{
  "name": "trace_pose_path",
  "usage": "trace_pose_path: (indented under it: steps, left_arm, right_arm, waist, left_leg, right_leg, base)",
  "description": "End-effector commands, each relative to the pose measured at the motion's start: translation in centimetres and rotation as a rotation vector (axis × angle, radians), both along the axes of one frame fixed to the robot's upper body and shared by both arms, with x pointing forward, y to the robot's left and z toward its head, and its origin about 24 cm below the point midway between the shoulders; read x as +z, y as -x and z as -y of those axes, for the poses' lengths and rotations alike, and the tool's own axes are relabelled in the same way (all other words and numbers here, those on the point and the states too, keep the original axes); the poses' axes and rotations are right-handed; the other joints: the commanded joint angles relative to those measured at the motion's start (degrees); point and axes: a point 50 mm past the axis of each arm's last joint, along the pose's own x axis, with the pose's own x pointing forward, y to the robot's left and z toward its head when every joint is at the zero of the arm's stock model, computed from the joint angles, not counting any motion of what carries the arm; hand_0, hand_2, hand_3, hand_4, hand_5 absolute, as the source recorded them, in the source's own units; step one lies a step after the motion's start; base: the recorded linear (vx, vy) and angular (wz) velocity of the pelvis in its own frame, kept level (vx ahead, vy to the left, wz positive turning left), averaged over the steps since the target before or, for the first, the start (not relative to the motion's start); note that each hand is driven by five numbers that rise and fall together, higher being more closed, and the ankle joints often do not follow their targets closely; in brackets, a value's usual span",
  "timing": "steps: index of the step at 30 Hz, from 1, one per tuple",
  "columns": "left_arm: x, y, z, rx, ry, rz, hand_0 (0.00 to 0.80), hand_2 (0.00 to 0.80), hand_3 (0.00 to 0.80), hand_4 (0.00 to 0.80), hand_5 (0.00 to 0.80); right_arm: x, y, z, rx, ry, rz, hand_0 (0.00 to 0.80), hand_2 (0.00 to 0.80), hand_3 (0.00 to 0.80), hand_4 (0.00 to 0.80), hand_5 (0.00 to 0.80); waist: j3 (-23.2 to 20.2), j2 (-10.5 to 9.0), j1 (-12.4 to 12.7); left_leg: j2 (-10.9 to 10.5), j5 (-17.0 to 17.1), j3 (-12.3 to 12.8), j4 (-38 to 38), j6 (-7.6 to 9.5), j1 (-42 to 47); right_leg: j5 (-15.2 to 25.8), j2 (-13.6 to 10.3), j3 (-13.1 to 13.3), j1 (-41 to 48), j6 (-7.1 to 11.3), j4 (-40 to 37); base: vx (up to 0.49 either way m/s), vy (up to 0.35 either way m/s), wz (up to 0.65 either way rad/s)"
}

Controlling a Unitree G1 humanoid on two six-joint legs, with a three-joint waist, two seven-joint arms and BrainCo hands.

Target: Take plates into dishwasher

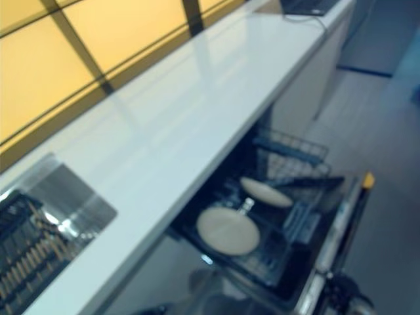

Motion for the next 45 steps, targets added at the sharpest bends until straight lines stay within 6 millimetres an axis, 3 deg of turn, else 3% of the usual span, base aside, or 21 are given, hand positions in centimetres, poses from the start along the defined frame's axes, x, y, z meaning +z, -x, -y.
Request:
trace_pose_path:
  steps: [1,2,3,10,18,25,34,45]
  left_arm:
    - [1.2,-2.3,0.5,-0.069,-0.039,0.044,0.0,0.0,0.0,0.0,0.0]
    - [1.2,-2.3,0.5,-0.069,-0.039,0.044,0.0,0.0,0.0,0.0,0.0]
    - [1.2,-2.4,0.8,-0.075,-0.041,0.041,0.0,0.0,0.0,0.0,0.0]
    - [1.2,-2.4,0.6,-0.073,-0.047,0.03,0.0,0.0,0.0,0.0,0.0]
    - [1.0,-2.1,0.6,-0.06,-0.04,0.009,0.0,0.0,0.0,0.0,0.0]
    - [0.7,-1.8,0.5,-0.06,-0.042,-0.005,0.0,0.0,0.0,0.0,0.0]
    - [0.3,-1.1,0.2,-0.077,-0.053,-0.024,0.0,0.0,0.0,0.0,0.0]
    - [0.1,-0.6,-0.2,-0.074,-0.053,-0.035,0.0,0.0,0.0,0.0,0.0]
  right_arm:
    - [2.5,-5.6,-4.9,0.223,-0.057,0.163,0.0,0.0,0.0,0.0,0.0]
    - [2.5,-5.6,-5.0,0.228,-0.06,0.166,0.0,0.0,0.0,0.0,0.0]
    - [2.9,-6.5,-6.5,0.302,-0.097,0.204,0.0,0.0,0.0,0.0,0.0]
    - [5.3,-8.6,-11.7,0.52,-0.199,0.343,0.0,0.0,0.0,0.0,0.0]
    - [9.9,-10.5,-18.1,0.736,-0.266,0.519,0.0,0.0,0.0,0.0,0.0]
    - [12.7,-11.1,-20.3,0.823,-0.237,0.585,0.0,0.0,0.0,0.0,0.0]
    - [15.7,-11.8,-21.4,0.87,-0.193,0.658,0.0,0.0,0.0,0.0,0.0]
    - [17.7,-12.0,-22.7,0.92,-0.179,0.709,0.0,0.0,0.0,0.0,0.0]
  waist:
    - [0.8,-1.92,3.1]
    - [0.9,-1.92,3.1]
    - [0.9,-1.98,3.6]
    - [1.0,-2.54,4.4]
    - [0.4,-2.87,5.3]
    - [-0.3,-2.92,5.8]
    - [-1.1,-2.98,7.0]
    - [-1.5,-3.61,8.5]
  left_leg:
    - [-3.1,-0.6,-0.1,0.2,-0.98,-1.9]
    - [-3.1,-0.6,-0.1,0.2,-0.99,-1.9]
    - [-3.1,-0.5,-0.2,0.2,-1.06,-1.9]
    - [-2.9,-0.3,-0.3,0.2,-1.11,-1.8]
    - [-2.5,-0.4,0.3,0.2,-1.16,-0.8]
    - [-2.6,-0.7,-0.9,0.2,-0.56,-0.2]
    - [-2.7,-1.0,-1.9,0.2,-0.38,0.4]
    - [-2.4,-1.3,-3.1,0.2,-0.18,0.9]
  right_leg:
    - [-1.4,0.8,-4.3,-0.2,0.4,0.3]
    - [-1.4,0.8,-4.3,-0.2,0.4,0.3]
    - [-1.5,0.6,-5.0,0.1,0.42,0.4]
    - [-1.7,0.7,-6.1,0.3,0.22,0.7]
    - [-2.2,0.9,-7.3,1.2,-0.06,1.1]
    - [-3.7,0.8,-6.9,1.6,-0.48,3.1]
    - [-4.6,0.5,-7.5,2.6,-0.62,3.7]
    - [-5.5,0.5,-8.2,3.6,-0.86,4.4]
  base:
    - [0.0,0.0,0.0]
    - [0.0,0.0,0.0]
    - [0.0,0.0,0.0]
    - [0.001,-0.001,0.0]
    - [0.025,0.009,-0.1]
    - [0.034,0.002,-0.09]
    - [0.025,-0.01,-0.05]
    - [0.029,-0.009,0.0]
